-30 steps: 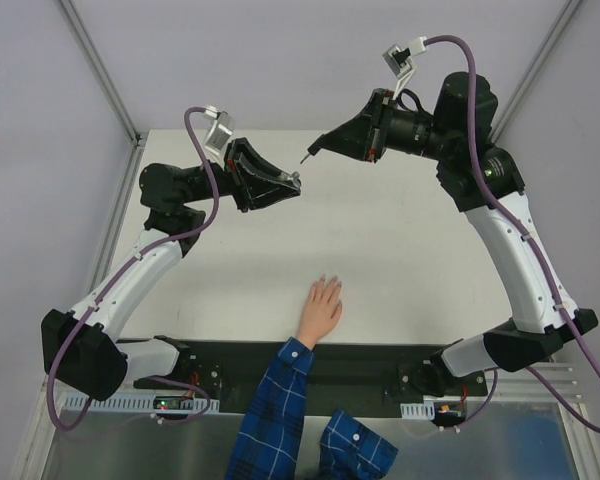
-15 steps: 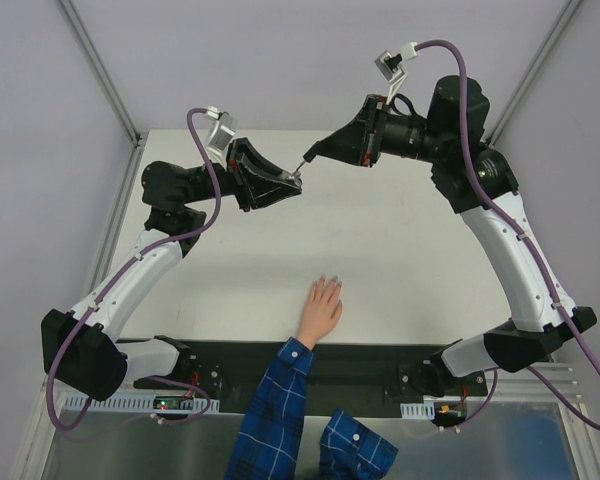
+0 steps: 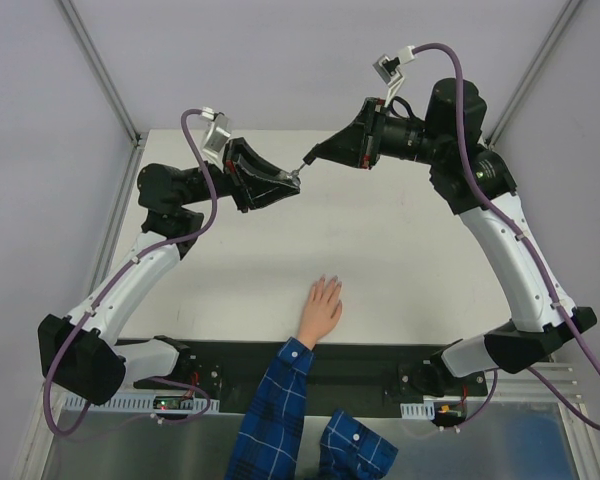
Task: Paint the nails
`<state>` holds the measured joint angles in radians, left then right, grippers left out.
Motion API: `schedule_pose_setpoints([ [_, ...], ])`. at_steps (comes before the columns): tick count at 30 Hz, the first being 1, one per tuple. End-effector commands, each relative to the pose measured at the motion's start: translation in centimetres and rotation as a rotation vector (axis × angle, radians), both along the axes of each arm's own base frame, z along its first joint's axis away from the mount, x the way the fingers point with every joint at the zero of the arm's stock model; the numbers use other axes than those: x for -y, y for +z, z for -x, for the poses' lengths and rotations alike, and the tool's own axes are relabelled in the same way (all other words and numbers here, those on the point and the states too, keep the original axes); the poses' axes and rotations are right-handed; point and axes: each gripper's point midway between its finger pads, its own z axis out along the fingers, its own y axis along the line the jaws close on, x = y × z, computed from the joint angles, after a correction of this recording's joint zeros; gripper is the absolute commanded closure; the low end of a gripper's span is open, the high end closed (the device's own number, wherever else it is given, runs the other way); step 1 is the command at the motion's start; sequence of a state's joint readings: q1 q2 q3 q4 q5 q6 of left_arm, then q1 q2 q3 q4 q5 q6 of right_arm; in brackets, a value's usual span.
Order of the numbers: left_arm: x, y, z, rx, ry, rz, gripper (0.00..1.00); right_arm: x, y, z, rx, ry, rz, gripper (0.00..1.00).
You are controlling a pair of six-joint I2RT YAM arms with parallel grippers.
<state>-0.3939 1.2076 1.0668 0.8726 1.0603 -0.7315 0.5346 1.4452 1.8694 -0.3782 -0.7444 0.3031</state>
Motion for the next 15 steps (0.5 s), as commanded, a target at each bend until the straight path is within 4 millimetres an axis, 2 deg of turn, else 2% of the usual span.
schedule_pose_setpoints([
  [1,-0.4,1.59,1.01,0.089,0.018,0.038,1.0,0.81,2.58,1.58,0.07,0.0,-0.047,1.0],
  [15,-0.33,1.68,0.88,0.088,0.021,0.04,1.0,0.07,2.49,1.76,0.068,0.034,-0.05,1.0],
])
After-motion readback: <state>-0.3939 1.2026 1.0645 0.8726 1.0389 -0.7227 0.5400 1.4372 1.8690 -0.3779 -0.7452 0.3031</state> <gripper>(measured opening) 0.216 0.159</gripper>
